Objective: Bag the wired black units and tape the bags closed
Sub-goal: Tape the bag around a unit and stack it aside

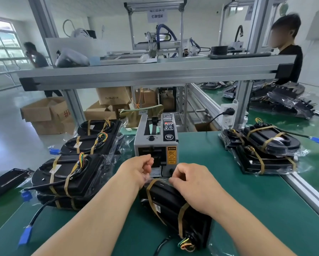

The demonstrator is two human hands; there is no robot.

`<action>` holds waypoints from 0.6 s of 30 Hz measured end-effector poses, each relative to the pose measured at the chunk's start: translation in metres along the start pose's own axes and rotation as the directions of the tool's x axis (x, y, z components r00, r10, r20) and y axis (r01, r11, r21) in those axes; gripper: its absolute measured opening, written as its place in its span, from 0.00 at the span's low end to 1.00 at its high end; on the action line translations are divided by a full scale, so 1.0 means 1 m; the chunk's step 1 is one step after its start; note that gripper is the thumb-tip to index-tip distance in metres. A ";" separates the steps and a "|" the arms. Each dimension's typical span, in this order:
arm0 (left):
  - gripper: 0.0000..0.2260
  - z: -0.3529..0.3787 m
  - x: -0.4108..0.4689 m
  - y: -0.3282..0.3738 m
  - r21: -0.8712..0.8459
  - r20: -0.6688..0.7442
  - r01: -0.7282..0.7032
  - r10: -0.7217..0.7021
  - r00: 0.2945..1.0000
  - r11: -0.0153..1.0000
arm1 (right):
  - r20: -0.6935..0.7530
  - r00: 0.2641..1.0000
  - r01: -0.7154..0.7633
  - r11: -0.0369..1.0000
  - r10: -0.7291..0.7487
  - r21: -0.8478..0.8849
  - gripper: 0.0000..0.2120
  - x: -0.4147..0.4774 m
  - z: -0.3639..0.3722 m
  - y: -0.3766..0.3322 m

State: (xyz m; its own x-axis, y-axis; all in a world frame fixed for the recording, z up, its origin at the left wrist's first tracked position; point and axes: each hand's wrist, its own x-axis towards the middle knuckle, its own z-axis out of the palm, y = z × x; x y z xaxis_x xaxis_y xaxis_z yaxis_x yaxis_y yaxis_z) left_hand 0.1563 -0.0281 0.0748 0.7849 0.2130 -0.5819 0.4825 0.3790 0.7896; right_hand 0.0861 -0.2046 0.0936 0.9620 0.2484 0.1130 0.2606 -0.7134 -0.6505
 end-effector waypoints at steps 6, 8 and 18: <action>0.07 0.009 0.006 0.002 -0.052 -0.041 -0.004 0.002 0.999 0.999 | -0.009 1.000 -0.021 1.000 0.021 0.007 0.09 -0.001 -0.003 0.001; 0.07 0.012 0.008 0.002 -0.096 -0.050 -0.017 0.012 0.999 0.995 | -0.014 0.999 -0.029 1.000 0.029 0.010 0.09 0.000 -0.003 0.002; 0.09 0.013 0.015 -0.001 -0.116 -0.142 -0.119 0.102 0.985 0.986 | -0.026 0.998 -0.052 0.999 0.052 0.003 0.11 0.003 -0.004 0.001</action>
State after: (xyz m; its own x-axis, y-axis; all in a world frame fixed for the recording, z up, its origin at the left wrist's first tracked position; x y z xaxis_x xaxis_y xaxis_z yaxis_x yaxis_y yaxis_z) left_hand 0.1728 -0.0365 0.0678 0.7668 0.3761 -0.5202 0.3378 0.4527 0.8252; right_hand 0.0896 -0.2070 0.0962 0.9761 0.1938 0.0985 0.2100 -0.7236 -0.6575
